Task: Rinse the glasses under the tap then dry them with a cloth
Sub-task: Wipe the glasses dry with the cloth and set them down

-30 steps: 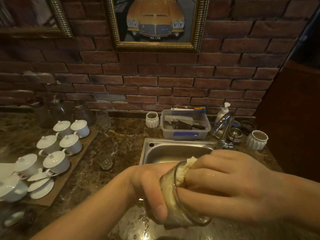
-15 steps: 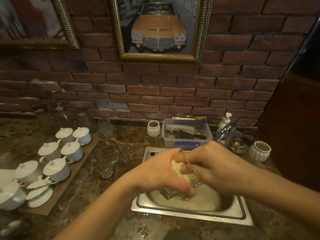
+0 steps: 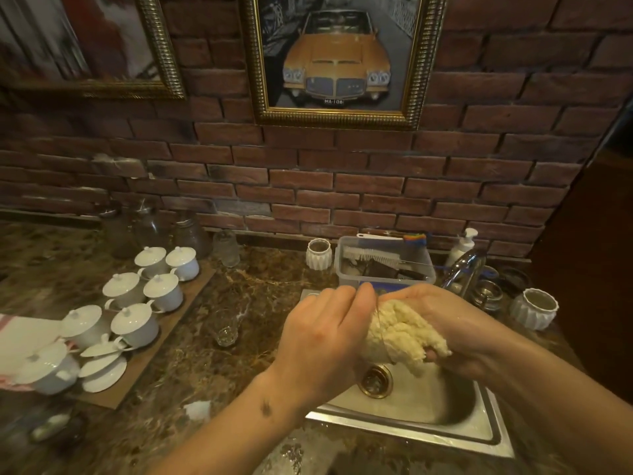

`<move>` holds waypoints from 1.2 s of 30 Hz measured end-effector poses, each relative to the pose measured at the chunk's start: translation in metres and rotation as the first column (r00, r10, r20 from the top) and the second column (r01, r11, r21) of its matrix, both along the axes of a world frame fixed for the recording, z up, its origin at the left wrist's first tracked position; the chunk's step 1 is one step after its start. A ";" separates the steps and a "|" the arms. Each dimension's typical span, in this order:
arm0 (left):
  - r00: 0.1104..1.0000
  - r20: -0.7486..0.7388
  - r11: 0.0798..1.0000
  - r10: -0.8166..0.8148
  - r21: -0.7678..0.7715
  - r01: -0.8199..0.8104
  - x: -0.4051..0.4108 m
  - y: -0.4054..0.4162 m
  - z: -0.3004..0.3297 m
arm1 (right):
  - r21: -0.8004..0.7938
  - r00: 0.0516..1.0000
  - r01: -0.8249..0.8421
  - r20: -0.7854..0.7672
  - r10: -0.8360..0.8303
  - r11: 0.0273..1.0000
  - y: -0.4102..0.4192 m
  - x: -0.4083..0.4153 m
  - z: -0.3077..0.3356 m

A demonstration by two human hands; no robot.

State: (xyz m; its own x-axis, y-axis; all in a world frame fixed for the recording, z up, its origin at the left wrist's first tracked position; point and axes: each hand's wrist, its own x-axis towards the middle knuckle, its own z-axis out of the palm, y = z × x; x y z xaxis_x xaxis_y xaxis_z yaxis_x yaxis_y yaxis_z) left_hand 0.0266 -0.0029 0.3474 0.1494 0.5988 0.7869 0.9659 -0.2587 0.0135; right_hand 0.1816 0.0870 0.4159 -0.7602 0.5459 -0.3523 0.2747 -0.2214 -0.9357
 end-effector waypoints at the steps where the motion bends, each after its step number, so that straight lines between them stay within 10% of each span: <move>1: 1.000 -0.001 1.000 -0.004 -0.002 0.004 0.000 -0.001 -0.002 | -0.051 1.000 0.005 -0.023 -0.006 0.999 0.000 0.001 -0.006; 5: 0.979 0.201 0.991 -0.040 -0.119 0.065 -0.007 -0.011 -0.020 | -0.229 0.986 0.142 -0.056 -0.159 0.963 0.001 0.014 -0.024; 11: 0.631 0.733 0.893 0.255 -0.429 0.137 0.001 -0.033 -0.052 | -0.231 0.957 0.252 -0.084 -0.277 0.940 0.000 0.031 -0.047; 20: 0.594 0.707 0.789 0.384 -0.585 0.186 0.018 -0.050 -0.092 | 0.138 0.979 -0.160 0.147 0.140 0.977 -0.015 0.037 -0.096; 29: 0.239 0.850 0.843 0.470 -0.512 0.164 -0.010 -0.077 -0.139 | 0.042 0.973 0.149 0.171 -0.154 0.988 -0.027 0.040 -0.165; 36: 0.186 0.802 0.814 0.567 -0.581 0.022 -0.062 -0.076 -0.170 | -0.081 0.915 0.195 0.374 -0.152 0.977 -0.043 0.031 -0.217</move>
